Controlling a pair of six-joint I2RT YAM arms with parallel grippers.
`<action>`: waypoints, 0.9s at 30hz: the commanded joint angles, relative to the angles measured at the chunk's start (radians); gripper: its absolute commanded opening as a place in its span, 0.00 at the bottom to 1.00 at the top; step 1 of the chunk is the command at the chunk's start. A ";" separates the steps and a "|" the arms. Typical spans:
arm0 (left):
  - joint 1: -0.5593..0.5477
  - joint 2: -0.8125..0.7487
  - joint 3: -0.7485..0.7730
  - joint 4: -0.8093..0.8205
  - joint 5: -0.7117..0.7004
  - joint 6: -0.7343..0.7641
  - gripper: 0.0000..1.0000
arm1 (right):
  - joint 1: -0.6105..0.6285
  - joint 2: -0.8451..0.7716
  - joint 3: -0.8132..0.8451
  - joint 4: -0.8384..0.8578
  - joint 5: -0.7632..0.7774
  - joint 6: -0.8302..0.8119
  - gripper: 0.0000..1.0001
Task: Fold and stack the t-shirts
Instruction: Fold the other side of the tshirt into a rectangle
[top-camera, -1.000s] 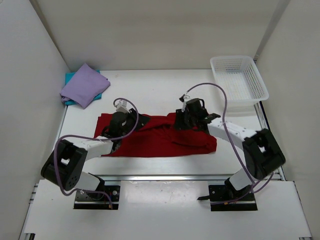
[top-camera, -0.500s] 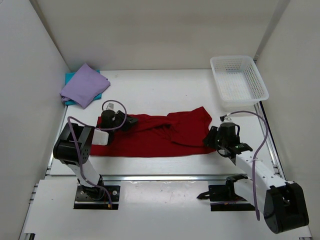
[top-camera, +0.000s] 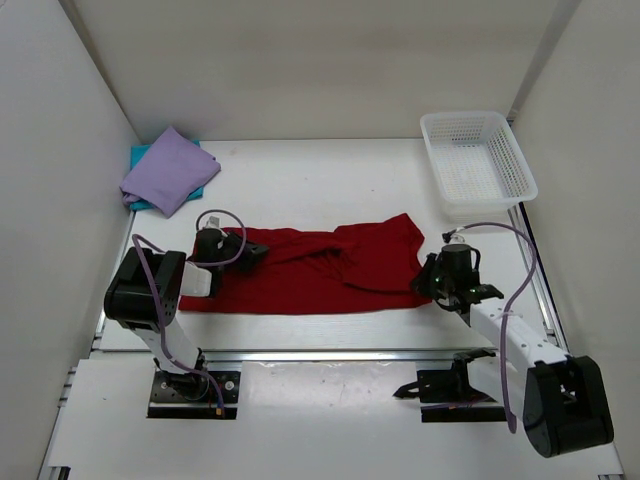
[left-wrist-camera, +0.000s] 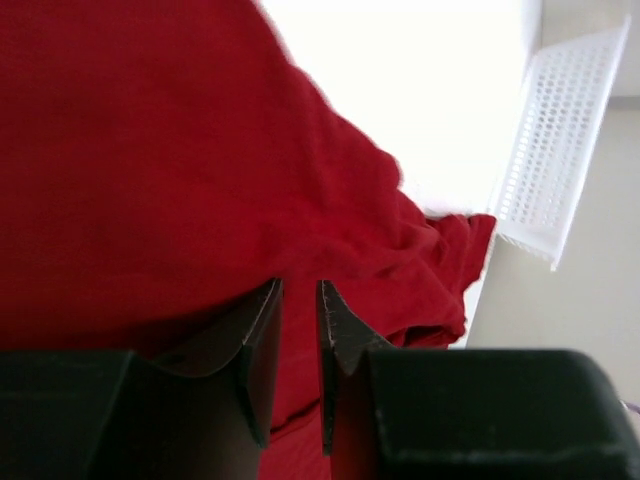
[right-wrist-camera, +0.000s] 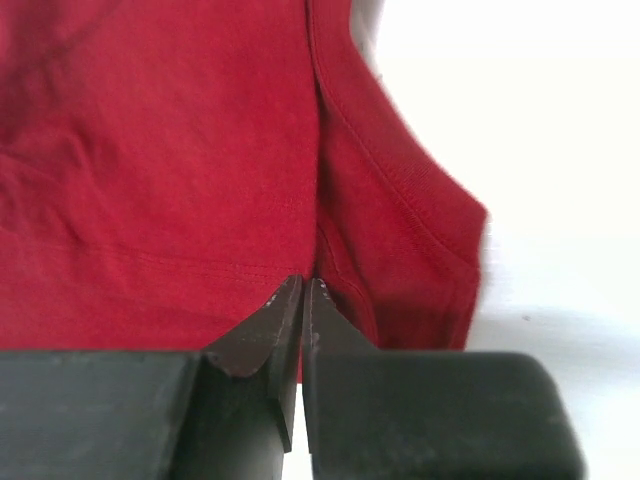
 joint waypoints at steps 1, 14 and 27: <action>0.039 -0.033 -0.019 -0.006 0.001 0.029 0.31 | -0.019 -0.095 0.014 -0.030 0.067 -0.004 0.00; 0.203 -0.138 -0.048 -0.126 -0.031 0.049 0.28 | -0.039 -0.124 0.007 -0.150 0.186 0.051 0.00; 0.035 -0.453 0.000 -0.202 -0.104 0.087 0.34 | 0.035 -0.235 0.111 -0.057 0.163 0.060 0.45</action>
